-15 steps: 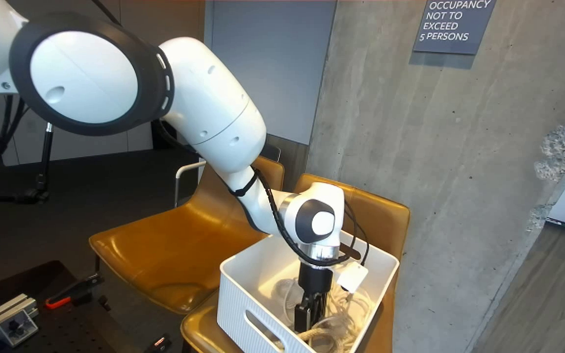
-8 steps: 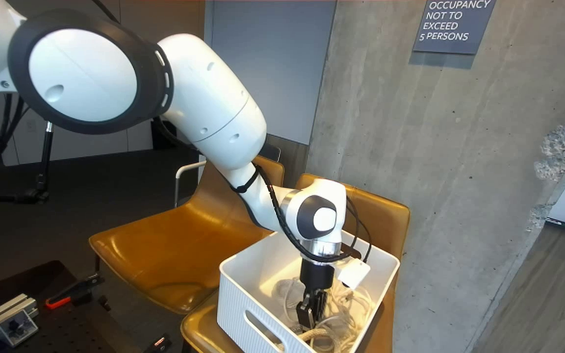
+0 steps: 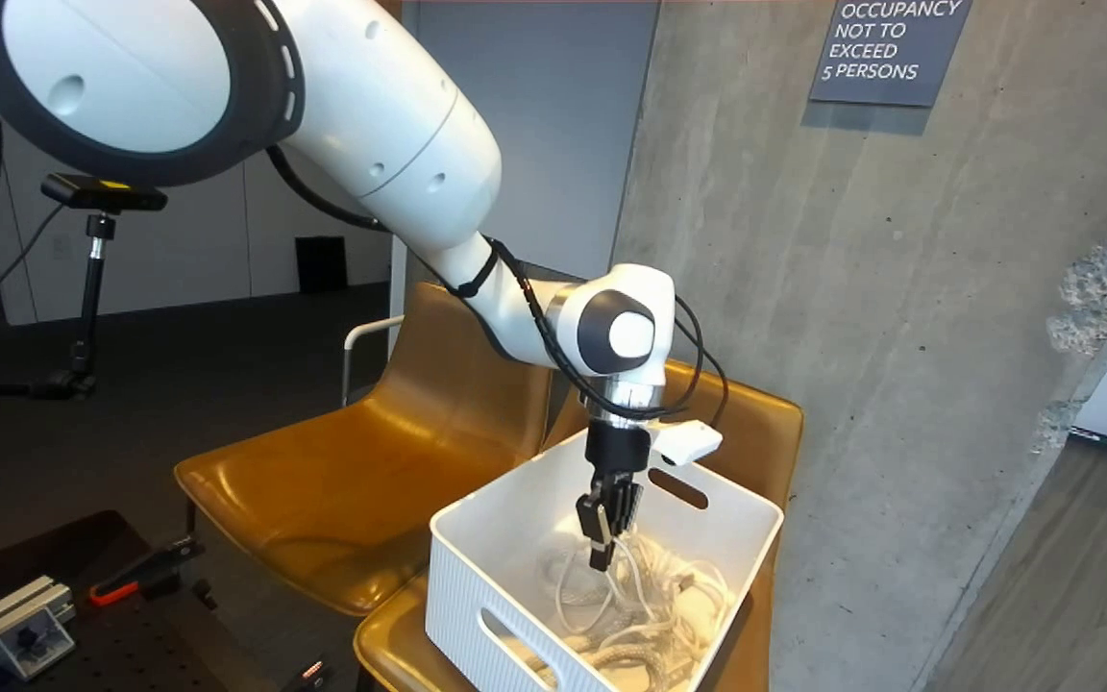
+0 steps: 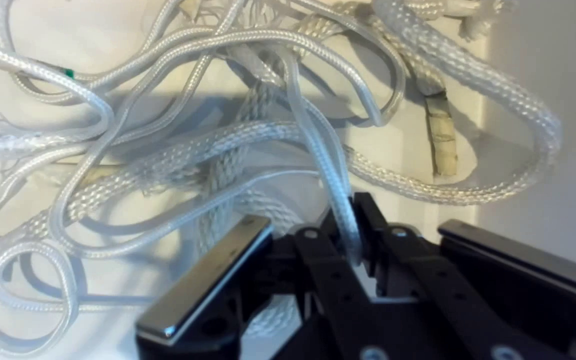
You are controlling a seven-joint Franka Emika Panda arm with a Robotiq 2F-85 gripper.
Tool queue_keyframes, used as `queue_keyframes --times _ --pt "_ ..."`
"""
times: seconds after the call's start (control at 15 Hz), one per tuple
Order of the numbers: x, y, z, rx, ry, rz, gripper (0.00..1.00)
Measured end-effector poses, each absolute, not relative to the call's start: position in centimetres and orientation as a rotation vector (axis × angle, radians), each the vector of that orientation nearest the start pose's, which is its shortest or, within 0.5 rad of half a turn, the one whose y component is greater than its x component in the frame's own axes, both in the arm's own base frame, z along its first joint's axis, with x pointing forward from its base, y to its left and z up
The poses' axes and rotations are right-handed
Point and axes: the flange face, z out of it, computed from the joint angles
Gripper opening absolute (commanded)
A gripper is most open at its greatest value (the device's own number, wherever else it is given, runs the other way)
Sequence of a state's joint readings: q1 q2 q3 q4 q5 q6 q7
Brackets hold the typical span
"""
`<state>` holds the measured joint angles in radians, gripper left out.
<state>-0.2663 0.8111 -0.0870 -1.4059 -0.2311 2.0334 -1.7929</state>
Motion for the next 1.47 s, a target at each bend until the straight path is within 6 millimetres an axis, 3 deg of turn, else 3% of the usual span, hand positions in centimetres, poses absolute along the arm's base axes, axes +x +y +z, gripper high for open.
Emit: queue_keyframes --times 0.53,0.73,0.87,1.07,1.47 --pt "68.6 -20.6 31.7 2.181 2.18 -0.381 0.02" --pt "69.4 -17.8 37.3 2.105 2.178 -0.284 0.02" --pt "69.4 -14.3 41.4 2.028 2.2 -0.216 0.02" --pt "67.8 -7.9 46.1 1.879 2.275 -0.138 0.02" --pt "60.8 4.8 51.1 1.557 2.426 -0.034 0.02"
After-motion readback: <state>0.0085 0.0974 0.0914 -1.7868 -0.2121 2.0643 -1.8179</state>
